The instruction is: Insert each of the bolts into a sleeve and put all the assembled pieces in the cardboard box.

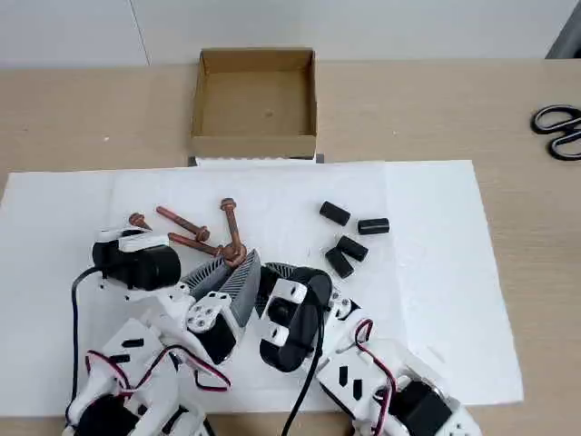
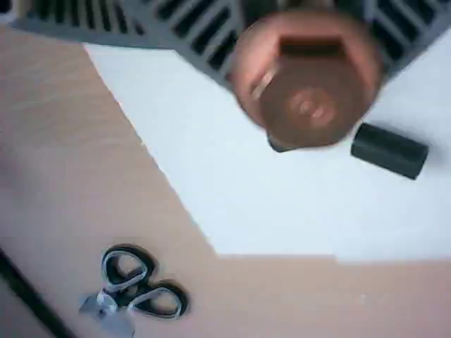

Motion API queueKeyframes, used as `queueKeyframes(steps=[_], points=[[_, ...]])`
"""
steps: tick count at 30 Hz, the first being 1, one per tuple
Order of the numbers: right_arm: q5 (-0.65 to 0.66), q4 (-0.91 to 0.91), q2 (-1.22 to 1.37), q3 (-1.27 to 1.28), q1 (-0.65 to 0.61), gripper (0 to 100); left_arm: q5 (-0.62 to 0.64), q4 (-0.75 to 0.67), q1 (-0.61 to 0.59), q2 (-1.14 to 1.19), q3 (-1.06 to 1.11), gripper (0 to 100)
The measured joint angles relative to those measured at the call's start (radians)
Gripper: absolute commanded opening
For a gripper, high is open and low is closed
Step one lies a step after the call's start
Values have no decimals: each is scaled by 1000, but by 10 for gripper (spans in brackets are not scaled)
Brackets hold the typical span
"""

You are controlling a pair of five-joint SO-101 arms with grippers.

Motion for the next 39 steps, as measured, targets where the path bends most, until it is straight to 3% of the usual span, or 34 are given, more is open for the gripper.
queueKeyframes(steps=[3,21,26,33,39], points=[[3,-3,-2,-2,-3,4,-20,12,-9,2,2,204],[5,-18,-3,37,-3,4,-78,86,-9,3,-100,199],[5,-18,-3,37,-3,4,-141,86,-89,2,-126,6],[5,-18,-3,37,14,4,-221,87,-224,2,-126,6],[5,-18,-3,57,153,4,-321,87,-413,2,-41,6]])
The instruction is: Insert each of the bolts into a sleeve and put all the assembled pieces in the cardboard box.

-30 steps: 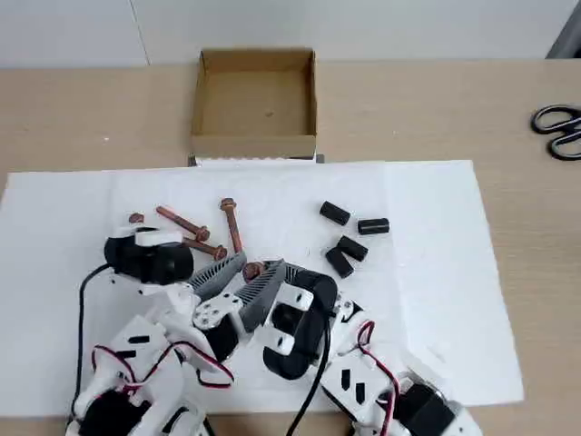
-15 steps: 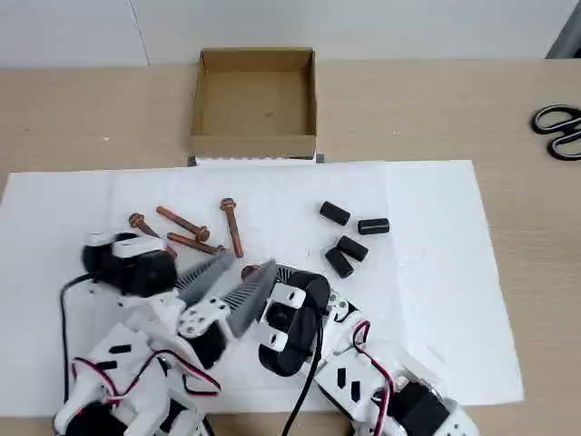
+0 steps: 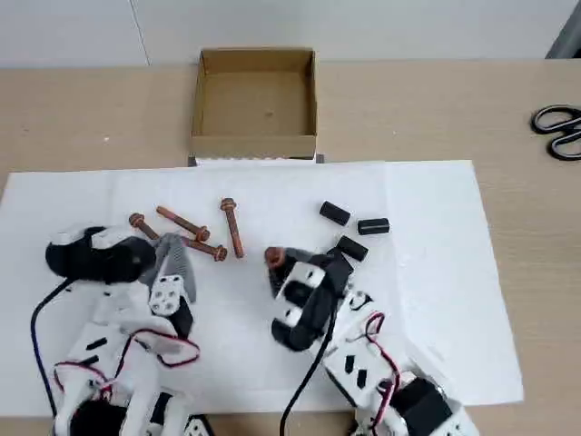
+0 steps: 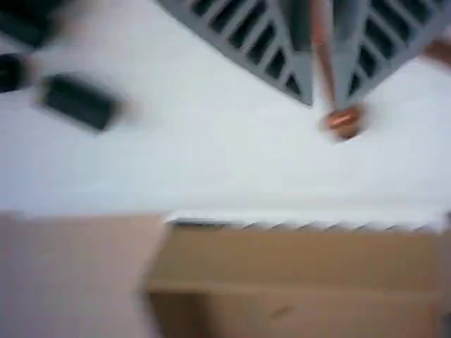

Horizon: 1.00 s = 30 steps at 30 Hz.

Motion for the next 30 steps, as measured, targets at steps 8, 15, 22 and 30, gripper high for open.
queueKeyframes(steps=[8,15,22,30], points=[[-49,-3,2,94,195,4,-135,0,-192,12,258,6],[-307,-3,2,124,296,3,-190,0,-196,12,321,6],[-387,-3,20,77,298,2,-195,-20,-199,2,410,6],[-402,-14,391,-193,287,2,-193,-25,-199,12,414,6]])
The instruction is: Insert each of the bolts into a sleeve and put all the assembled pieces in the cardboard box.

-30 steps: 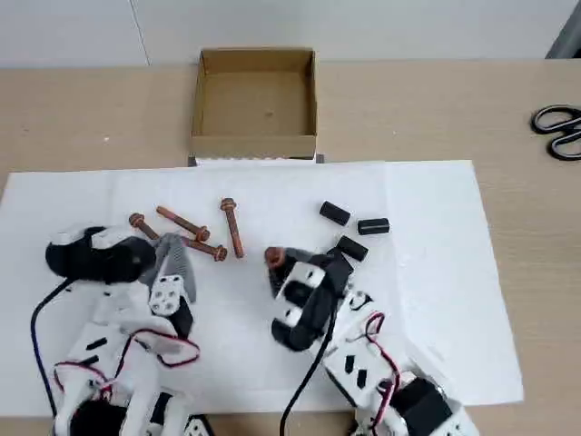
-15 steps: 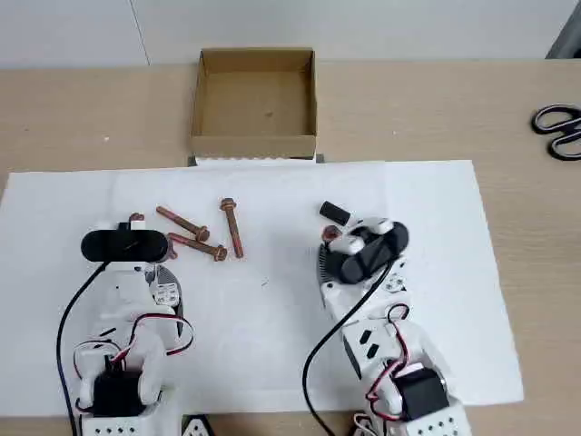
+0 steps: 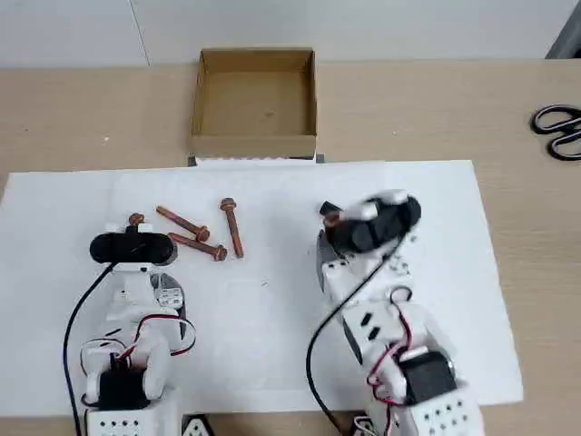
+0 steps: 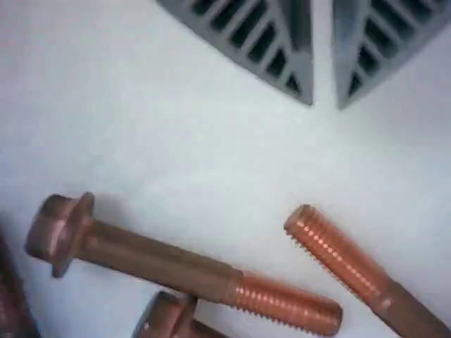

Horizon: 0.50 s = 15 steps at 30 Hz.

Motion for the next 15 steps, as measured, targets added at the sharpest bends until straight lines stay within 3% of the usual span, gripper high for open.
queueKeyframes(steps=[15], points=[[0,-184,1014,-815,38,2,0,0,0,0,0,6]])
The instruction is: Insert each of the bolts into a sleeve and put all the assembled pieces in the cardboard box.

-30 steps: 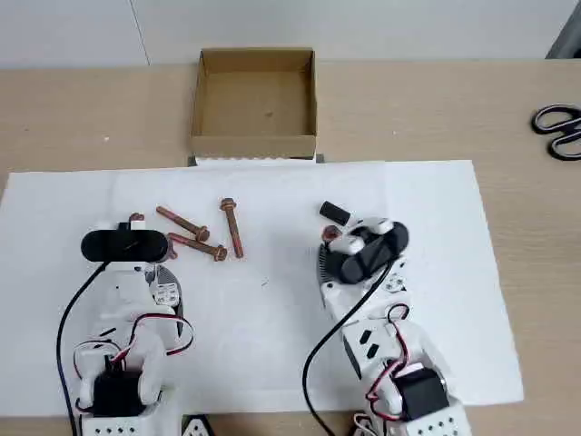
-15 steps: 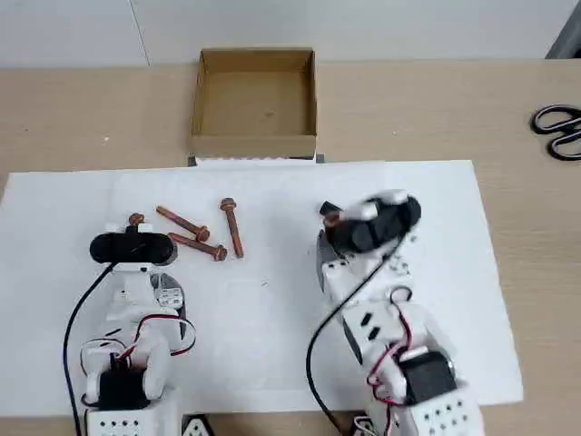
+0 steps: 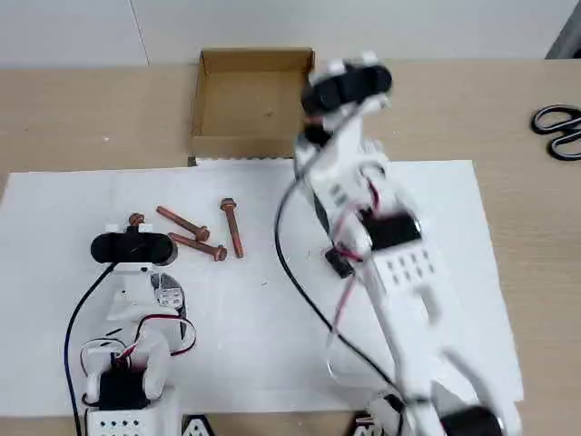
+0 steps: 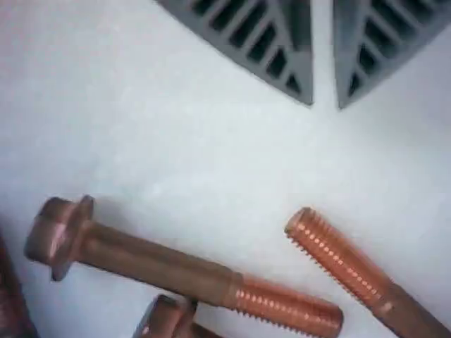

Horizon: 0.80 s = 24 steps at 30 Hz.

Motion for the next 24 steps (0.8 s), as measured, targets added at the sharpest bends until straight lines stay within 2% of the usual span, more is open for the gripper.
queueKeyframes(steps=[7,14,24], points=[[5,-2,430,-427,3,2,0,0,0,0,0,6],[66,-2,818,-789,3,2,0,0,0,0,0,6],[71,-2,1215,-1186,41,4,0,0,0,0,0,6]])
